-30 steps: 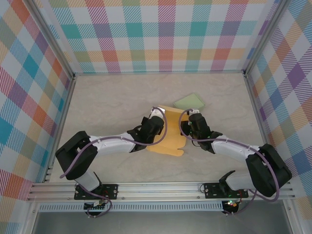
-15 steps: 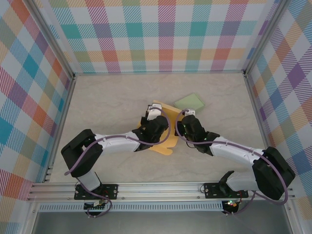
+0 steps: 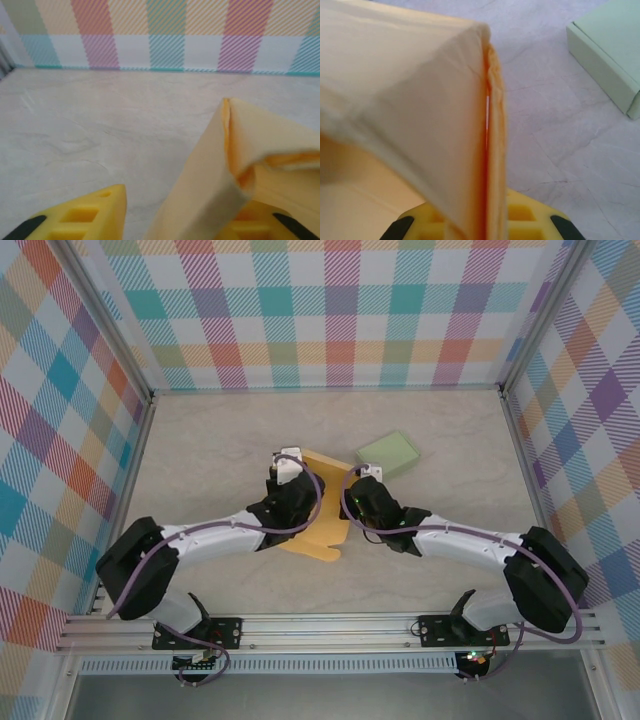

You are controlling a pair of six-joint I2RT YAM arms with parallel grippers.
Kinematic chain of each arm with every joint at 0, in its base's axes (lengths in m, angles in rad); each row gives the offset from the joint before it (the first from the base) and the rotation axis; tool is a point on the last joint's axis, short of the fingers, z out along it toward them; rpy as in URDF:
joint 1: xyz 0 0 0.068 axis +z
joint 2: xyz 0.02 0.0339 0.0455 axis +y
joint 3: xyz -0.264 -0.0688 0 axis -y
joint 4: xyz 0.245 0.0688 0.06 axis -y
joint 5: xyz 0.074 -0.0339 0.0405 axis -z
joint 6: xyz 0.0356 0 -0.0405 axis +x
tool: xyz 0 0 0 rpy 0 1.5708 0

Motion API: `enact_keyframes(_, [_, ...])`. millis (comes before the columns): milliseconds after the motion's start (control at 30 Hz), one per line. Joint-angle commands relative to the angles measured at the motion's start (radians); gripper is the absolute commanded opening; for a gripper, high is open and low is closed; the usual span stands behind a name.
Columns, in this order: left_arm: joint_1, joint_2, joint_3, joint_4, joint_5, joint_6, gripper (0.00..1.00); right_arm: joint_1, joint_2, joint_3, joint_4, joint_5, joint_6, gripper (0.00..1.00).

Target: Fold the paper box

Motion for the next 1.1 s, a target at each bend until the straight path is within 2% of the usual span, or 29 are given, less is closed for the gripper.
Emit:
enact_keyframes(0, [0.007,-0.083,-0.047,0.070,0.196,0.024,0.44,0.018,0.020,0.043,-0.035,-0.033,0.063,0.00])
enact_keyframes(167, [0.004,-0.213,-0.119,0.023,0.354,-0.019,0.54,0.020,0.041,0.079,-0.100,0.011,0.089,0.00])
enact_keyframes(367, [-0.025,-0.374,-0.194,-0.032,0.451,-0.128,0.74,0.019,0.077,0.125,-0.165,0.034,0.094,0.00])
enact_keyframes(600, [-0.025,-0.587,-0.222,-0.235,0.351,-0.245,0.83,0.019,0.080,0.166,-0.290,0.030,0.091,0.00])
enact_keyframes(733, [-0.025,-0.715,-0.219,-0.392,0.280,-0.309,1.00,0.018,0.087,0.246,-0.512,-0.018,0.032,0.00])
enact_keyframes(867, [-0.024,-0.819,-0.224,-0.518,0.217,-0.339,1.00,0.011,0.111,0.322,-0.708,-0.127,-0.061,0.00])
enact_keyframes(1000, [-0.021,-0.874,-0.241,-0.568,0.194,-0.342,1.00,-0.028,0.183,0.410,-0.884,-0.277,-0.158,0.00])
enact_keyframes(1067, [-0.021,-0.885,-0.246,-0.577,0.194,-0.339,1.00,-0.041,0.232,0.446,-0.946,-0.300,-0.204,0.00])
